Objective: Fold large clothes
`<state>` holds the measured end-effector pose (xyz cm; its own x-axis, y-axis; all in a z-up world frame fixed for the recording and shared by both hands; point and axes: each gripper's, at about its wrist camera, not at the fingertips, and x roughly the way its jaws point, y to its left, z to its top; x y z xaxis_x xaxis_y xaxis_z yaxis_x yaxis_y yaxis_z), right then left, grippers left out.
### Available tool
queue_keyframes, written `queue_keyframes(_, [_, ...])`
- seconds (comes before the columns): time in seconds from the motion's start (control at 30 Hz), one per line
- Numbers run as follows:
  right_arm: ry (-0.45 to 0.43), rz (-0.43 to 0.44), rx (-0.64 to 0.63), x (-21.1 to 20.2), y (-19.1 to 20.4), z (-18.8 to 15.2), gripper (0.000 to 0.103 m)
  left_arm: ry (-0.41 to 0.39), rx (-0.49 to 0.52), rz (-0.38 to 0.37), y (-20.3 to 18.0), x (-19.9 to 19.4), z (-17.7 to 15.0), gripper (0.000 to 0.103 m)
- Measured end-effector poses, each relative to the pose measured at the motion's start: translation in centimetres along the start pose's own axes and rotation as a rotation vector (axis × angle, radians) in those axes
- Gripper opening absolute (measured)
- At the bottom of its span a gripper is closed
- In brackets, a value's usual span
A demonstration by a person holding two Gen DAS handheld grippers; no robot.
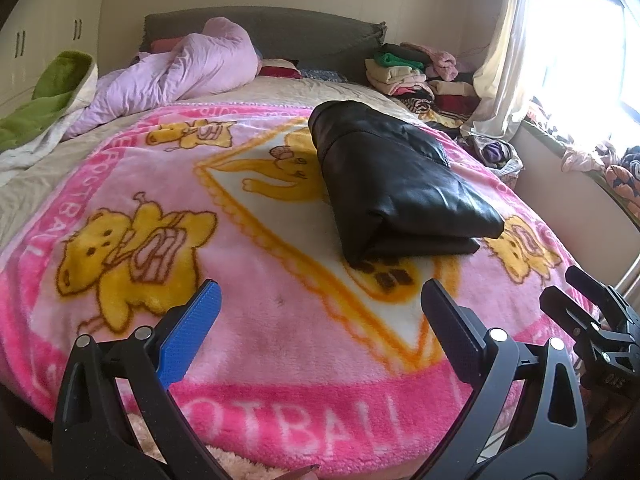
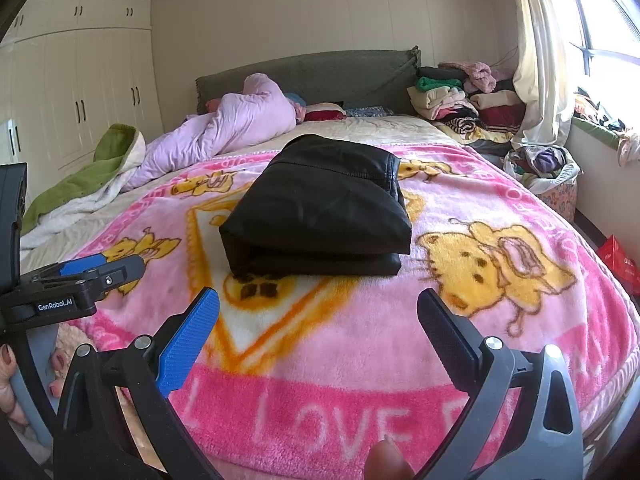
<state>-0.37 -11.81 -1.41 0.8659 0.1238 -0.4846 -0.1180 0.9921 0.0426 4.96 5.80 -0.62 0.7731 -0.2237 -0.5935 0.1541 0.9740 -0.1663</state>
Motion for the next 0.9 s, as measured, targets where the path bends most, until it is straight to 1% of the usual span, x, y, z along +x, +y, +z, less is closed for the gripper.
queue_keyframes(0.27, [0.001,-0.001,0.002,0.0,0.1,0.0,0.099,-0.002,0.0,0.006,0.1,-0.1,-0.1,0.094])
queue_keyframes(0.4, [0.006,0.013,0.015,0.1,-0.1,-0.1,0.099,-0.005,-0.002,0.01,0.2,-0.1,-0.1,0.094])
queue_keyframes(0.6, [0.004,0.0,0.018,0.0,-0.4,-0.3,0.099,-0.008,-0.007,0.016,0.4,-0.2,-0.1,0.094])
queue_keyframes(0.77, [0.004,-0.001,0.037,-0.1,-1.1,-0.4,0.099,-0.005,-0.016,0.041,0.5,-0.3,-0.1,0.094])
queue_keyframes(0.9, [0.0,-0.022,0.052,-0.2,-1.8,-0.4,0.099,-0.001,-0.013,0.053,0.4,-0.3,-0.1,0.094])
